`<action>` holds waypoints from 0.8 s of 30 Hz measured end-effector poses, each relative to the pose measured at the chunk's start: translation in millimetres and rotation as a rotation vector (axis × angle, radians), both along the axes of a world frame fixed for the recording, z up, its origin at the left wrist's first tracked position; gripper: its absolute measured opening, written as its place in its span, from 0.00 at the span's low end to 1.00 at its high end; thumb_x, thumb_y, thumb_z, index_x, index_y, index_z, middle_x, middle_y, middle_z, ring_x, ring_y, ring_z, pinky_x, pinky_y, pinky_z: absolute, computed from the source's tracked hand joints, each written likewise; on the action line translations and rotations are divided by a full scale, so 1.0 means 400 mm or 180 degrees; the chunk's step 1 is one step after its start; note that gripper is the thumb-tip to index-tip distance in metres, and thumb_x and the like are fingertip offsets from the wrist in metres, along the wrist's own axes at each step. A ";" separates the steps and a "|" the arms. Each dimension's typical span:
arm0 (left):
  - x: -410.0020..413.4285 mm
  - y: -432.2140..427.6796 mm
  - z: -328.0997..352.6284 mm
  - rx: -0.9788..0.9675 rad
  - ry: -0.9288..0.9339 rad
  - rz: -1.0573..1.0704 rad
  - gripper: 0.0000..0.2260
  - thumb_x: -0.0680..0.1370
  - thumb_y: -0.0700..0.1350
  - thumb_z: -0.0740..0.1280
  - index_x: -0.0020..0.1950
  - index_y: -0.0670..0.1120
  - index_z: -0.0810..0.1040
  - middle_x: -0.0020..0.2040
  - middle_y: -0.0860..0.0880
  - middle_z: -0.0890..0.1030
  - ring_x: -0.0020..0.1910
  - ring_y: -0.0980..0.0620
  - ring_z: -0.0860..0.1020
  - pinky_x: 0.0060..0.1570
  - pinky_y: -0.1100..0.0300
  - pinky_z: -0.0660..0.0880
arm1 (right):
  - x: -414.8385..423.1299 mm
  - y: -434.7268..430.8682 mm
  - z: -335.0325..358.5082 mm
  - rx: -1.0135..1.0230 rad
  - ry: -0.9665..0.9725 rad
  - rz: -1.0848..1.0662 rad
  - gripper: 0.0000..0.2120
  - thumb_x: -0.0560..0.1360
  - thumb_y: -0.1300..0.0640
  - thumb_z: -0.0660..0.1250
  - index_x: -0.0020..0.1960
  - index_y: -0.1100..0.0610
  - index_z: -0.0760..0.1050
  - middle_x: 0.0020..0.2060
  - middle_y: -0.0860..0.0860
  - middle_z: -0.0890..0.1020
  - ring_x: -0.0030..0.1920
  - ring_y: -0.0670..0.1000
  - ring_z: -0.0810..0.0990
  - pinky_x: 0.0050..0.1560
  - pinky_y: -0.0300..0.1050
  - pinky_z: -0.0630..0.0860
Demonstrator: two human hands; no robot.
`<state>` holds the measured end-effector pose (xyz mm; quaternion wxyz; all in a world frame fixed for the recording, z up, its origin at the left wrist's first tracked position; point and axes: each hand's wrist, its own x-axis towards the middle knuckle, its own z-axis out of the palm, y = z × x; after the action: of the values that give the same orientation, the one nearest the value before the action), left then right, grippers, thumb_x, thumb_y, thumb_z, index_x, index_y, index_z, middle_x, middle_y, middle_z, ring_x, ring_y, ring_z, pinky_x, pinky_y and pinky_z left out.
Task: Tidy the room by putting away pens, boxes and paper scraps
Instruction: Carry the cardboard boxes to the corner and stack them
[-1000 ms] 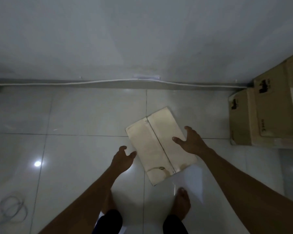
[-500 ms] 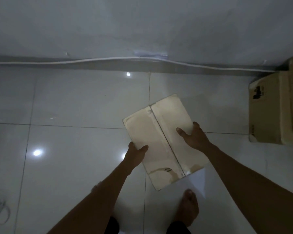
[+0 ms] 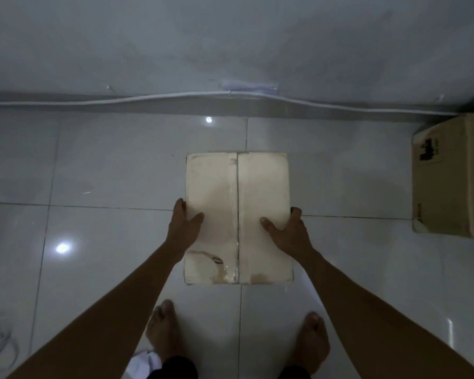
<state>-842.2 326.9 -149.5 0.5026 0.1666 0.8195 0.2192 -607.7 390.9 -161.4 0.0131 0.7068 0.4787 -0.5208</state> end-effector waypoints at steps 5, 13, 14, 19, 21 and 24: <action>-0.015 -0.016 -0.032 -0.0181 -0.0321 -0.0044 0.20 0.80 0.46 0.62 0.71 0.43 0.65 0.66 0.42 0.73 0.62 0.42 0.73 0.64 0.44 0.71 | -0.009 -0.004 -0.019 -0.0109 0.0318 -0.0225 0.38 0.72 0.47 0.71 0.71 0.59 0.53 0.64 0.56 0.72 0.61 0.58 0.74 0.55 0.45 0.70; -0.002 -0.011 -0.037 -0.0224 -0.0367 0.0196 0.19 0.82 0.43 0.58 0.73 0.43 0.64 0.67 0.42 0.71 0.65 0.41 0.71 0.65 0.46 0.69 | -0.018 0.003 -0.002 -0.0238 0.0294 -0.0318 0.41 0.74 0.47 0.69 0.75 0.56 0.48 0.68 0.58 0.69 0.65 0.60 0.71 0.61 0.49 0.69; -0.003 -0.013 -0.032 -0.0234 -0.0377 0.0196 0.19 0.82 0.43 0.58 0.73 0.43 0.64 0.67 0.42 0.71 0.65 0.41 0.71 0.65 0.45 0.69 | -0.017 0.003 0.004 -0.0238 0.0289 -0.0319 0.41 0.74 0.47 0.69 0.75 0.56 0.48 0.68 0.58 0.69 0.65 0.60 0.71 0.62 0.49 0.69; 0.009 -0.027 0.025 -0.0227 -0.0455 0.0211 0.19 0.82 0.44 0.59 0.72 0.43 0.65 0.67 0.42 0.72 0.64 0.41 0.72 0.63 0.43 0.71 | -0.001 0.001 0.069 -0.0212 0.0255 -0.0255 0.42 0.73 0.45 0.69 0.76 0.55 0.48 0.68 0.58 0.70 0.64 0.60 0.72 0.64 0.52 0.71; 0.018 -0.024 0.062 -0.0199 -0.0470 0.0186 0.18 0.82 0.44 0.58 0.72 0.44 0.65 0.67 0.43 0.72 0.63 0.41 0.72 0.62 0.44 0.71 | 0.007 0.005 0.112 -0.0192 0.0249 -0.0215 0.42 0.73 0.44 0.69 0.76 0.54 0.48 0.67 0.57 0.70 0.63 0.59 0.73 0.63 0.50 0.72; 0.036 -0.007 0.135 -0.0119 -0.0528 0.0136 0.18 0.82 0.44 0.57 0.72 0.44 0.64 0.65 0.46 0.73 0.62 0.44 0.72 0.60 0.47 0.71 | 0.026 0.027 0.201 -0.0145 0.0199 -0.0172 0.41 0.73 0.44 0.69 0.75 0.54 0.49 0.67 0.57 0.70 0.63 0.59 0.73 0.60 0.48 0.72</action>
<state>-827.8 324.2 -95.3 0.5670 0.1210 0.7824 0.2276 -597.2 401.5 -81.1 0.0002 0.7023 0.4476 -0.5535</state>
